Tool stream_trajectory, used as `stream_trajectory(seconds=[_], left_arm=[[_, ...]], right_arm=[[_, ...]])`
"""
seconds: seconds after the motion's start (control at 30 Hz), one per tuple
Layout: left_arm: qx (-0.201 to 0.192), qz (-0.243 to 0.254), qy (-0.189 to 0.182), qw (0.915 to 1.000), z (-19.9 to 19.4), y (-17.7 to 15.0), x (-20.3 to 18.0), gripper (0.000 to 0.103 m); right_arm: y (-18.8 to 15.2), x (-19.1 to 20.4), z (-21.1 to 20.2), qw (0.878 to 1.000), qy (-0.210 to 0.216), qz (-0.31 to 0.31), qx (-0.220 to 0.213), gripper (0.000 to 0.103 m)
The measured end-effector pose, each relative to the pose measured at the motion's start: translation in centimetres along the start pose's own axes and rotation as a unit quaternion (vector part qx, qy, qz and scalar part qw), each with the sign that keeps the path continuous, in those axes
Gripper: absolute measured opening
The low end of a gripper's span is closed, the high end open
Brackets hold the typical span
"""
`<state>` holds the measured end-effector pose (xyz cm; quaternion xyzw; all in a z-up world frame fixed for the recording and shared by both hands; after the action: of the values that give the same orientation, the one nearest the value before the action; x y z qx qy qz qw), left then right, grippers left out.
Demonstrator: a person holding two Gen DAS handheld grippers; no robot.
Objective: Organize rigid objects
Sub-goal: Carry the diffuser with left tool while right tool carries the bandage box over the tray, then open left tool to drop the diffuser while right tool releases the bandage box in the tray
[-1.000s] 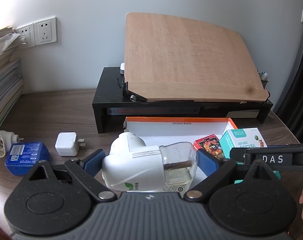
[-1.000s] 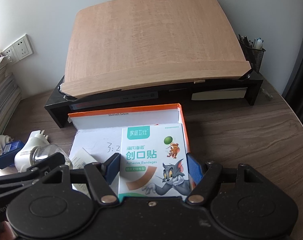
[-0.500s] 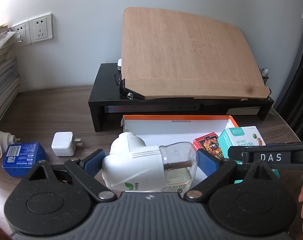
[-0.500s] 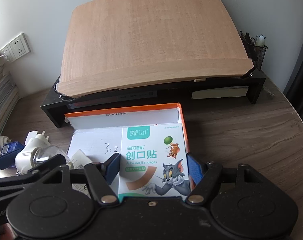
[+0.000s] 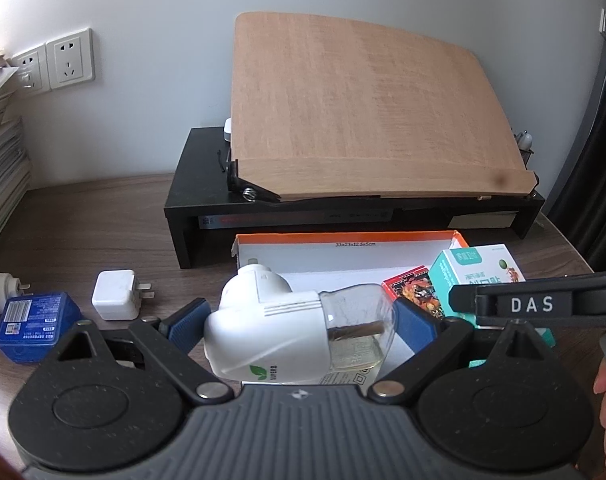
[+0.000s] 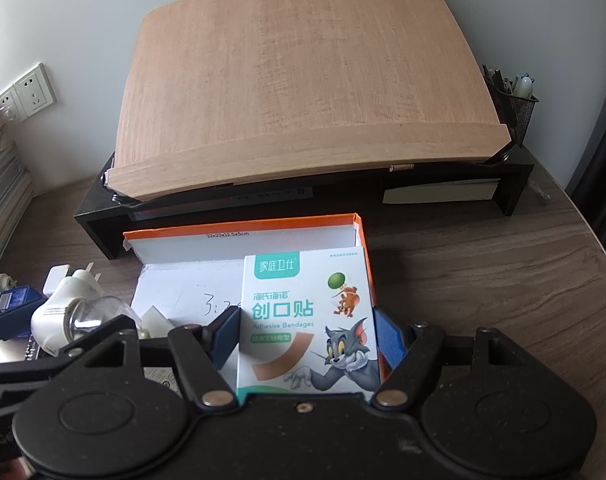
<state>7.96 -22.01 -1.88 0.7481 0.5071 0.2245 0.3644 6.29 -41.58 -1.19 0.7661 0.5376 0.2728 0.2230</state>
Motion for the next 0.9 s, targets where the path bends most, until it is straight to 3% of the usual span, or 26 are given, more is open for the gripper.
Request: stream_trajectory(seconds=[0.6,0.9], left_arm=[[0.005,0.003,-0.005,1.0,1.3,0.2,-0.3,0.1],[0.008,0.003,-0.013,0.9999,2.6,0.6,-0.5,0.1]], right_arm=[[1.0,-0.3,2.3,1.0,0.003,-0.004,0.017,0.083],[1.8,-1.4,1.1,1.0,-0.005,0.012,-0.021,0.083]])
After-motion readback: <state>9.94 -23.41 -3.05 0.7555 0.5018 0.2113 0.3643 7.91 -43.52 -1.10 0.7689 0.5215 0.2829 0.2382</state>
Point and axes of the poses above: each gripper's, at about its wrist camera, not at the fingertips, and z roughly the way its jaws point, x to its left, y to its top, the point moved 1 cm from there along z, roughly the way its jaws point, and after that the axes turned 2 degrees about y, right-handed, at the moved point
